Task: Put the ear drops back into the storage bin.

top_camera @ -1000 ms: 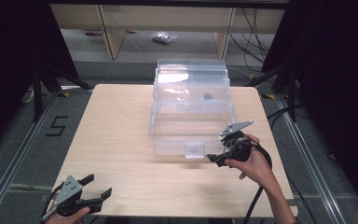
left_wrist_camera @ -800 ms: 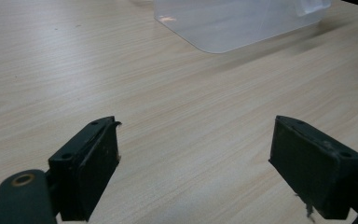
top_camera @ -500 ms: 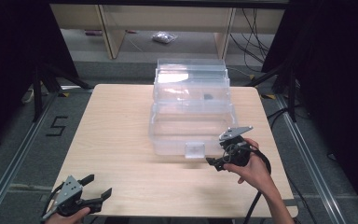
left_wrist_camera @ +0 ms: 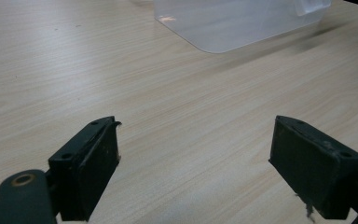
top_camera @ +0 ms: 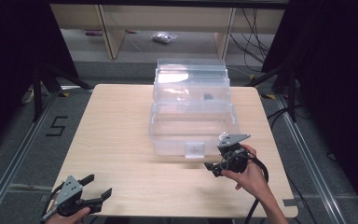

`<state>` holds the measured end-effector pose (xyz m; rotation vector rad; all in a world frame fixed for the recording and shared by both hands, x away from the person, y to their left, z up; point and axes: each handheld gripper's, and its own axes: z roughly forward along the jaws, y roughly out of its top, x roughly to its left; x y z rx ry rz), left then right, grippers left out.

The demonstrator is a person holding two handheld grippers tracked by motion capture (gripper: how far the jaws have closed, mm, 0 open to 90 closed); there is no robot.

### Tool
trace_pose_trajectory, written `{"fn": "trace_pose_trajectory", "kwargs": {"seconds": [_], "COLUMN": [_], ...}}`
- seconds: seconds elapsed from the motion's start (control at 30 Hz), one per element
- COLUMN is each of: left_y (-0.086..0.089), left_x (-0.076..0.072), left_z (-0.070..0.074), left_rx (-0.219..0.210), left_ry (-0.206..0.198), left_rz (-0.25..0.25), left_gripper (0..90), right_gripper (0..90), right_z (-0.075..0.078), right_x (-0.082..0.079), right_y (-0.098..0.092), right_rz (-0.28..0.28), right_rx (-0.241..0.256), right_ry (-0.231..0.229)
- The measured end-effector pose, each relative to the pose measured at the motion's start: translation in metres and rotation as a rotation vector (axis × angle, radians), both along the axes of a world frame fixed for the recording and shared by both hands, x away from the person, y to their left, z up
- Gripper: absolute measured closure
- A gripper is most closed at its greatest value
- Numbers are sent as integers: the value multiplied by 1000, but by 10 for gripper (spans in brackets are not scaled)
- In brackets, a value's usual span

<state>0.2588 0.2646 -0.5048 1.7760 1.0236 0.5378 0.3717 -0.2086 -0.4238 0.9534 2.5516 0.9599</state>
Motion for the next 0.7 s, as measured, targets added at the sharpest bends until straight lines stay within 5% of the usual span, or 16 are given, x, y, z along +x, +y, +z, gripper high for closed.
{"fn": "trace_pose_trajectory", "kwargs": {"seconds": [0.33, 0.43, 0.57, 0.7], "left_y": [0, 1, 0, -1], "left_x": [0, 0, -1, 0], "left_z": [0, 0, 1, 1], "left_rx": [-1, 27, 11, 8], "left_ry": [2, 10, 5, 1], "left_rz": [1, -7, -9, -7], "left_gripper": [147, 147, 147, 147], "right_gripper": [198, 198, 197, 192], "right_z": [-12, -15, -21, -23], "right_x": [-5, -9, -12, -18], "right_y": [-2, -6, -10, -13], "right_rz": [-25, -70, -109, -118], "right_rx": [19, 55, 110, 119], "right_ry": [17, 42, 13, 43]}}
